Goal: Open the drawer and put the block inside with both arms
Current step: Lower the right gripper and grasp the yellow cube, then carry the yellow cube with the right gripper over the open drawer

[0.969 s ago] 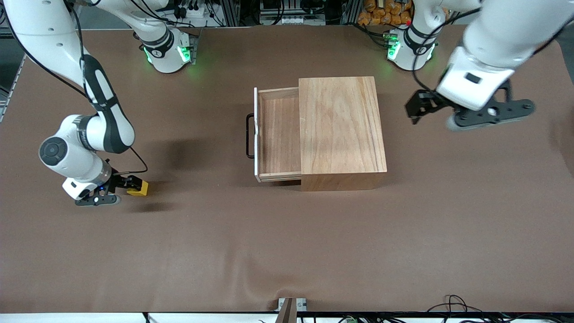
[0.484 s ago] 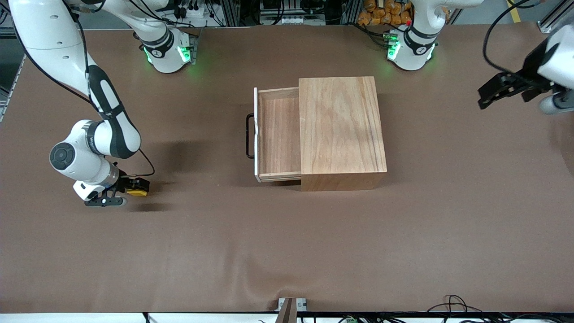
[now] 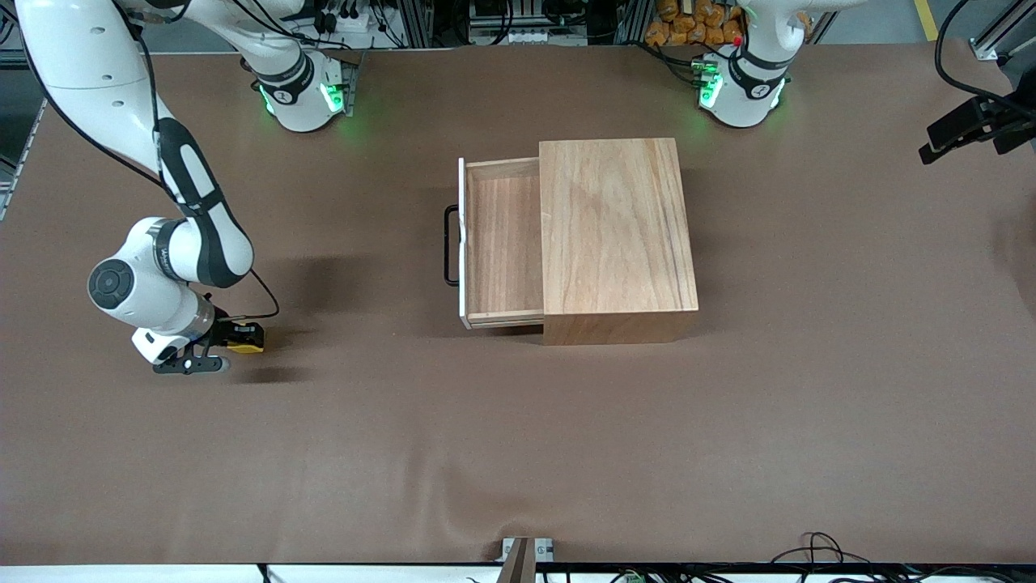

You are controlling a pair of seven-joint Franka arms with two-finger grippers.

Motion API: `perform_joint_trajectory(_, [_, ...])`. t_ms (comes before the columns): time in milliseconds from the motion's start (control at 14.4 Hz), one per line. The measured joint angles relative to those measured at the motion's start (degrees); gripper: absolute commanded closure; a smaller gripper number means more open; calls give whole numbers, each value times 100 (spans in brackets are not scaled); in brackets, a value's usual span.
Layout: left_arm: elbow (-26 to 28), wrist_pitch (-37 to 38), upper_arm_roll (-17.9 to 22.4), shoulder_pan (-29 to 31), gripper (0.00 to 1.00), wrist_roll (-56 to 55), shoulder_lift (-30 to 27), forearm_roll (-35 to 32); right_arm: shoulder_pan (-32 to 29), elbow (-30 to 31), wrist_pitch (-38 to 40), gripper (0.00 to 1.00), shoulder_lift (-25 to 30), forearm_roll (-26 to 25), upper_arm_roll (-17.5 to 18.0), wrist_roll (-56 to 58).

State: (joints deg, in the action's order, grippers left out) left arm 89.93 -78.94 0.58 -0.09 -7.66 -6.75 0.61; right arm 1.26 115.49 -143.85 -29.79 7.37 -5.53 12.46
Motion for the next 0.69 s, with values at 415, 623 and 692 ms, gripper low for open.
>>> perform_joint_trajectory(415, [135,-284,-118,-1,0,0,-211,0,-3,-648,1876,86,520,26,-3,549])
perform_joint_trajectory(623, [198,-460,-208,-1,0,-15,-242,0,86,-1128,3048,85,953,44,87,618])
perform_joint_trajectory(692, [199,-478,-212,-1,0,-29,-244,0,170,-1329,3401,85,1052,79,127,618])
